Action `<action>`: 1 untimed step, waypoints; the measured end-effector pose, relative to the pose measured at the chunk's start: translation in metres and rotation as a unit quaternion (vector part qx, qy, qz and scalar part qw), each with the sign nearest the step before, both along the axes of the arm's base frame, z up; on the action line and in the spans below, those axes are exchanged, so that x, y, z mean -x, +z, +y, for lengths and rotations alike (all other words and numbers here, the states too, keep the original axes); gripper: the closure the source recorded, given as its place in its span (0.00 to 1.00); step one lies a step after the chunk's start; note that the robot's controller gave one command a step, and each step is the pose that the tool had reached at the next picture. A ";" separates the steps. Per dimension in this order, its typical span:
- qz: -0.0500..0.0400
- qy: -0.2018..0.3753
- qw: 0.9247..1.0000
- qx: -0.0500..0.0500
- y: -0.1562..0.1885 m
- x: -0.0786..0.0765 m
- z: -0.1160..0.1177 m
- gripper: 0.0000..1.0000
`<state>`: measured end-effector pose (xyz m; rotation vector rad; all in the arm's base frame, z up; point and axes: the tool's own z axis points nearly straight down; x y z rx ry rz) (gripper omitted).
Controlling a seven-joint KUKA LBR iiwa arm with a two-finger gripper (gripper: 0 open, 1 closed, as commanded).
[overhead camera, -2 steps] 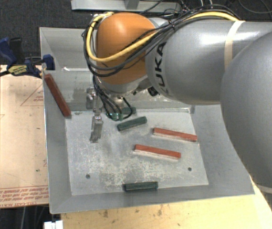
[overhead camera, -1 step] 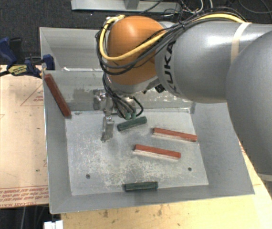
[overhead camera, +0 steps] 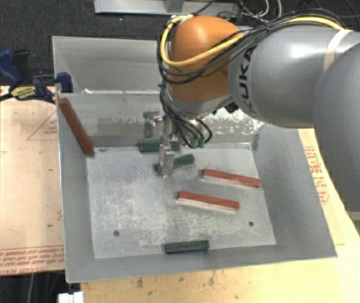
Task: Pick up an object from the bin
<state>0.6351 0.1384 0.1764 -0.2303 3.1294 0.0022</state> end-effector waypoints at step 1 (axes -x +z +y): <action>0.000 0.031 1.000 0.000 -0.028 -0.009 -0.036 0.00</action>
Offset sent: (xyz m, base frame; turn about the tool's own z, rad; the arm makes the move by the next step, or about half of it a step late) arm -0.0117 -0.0522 -0.1064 -0.2137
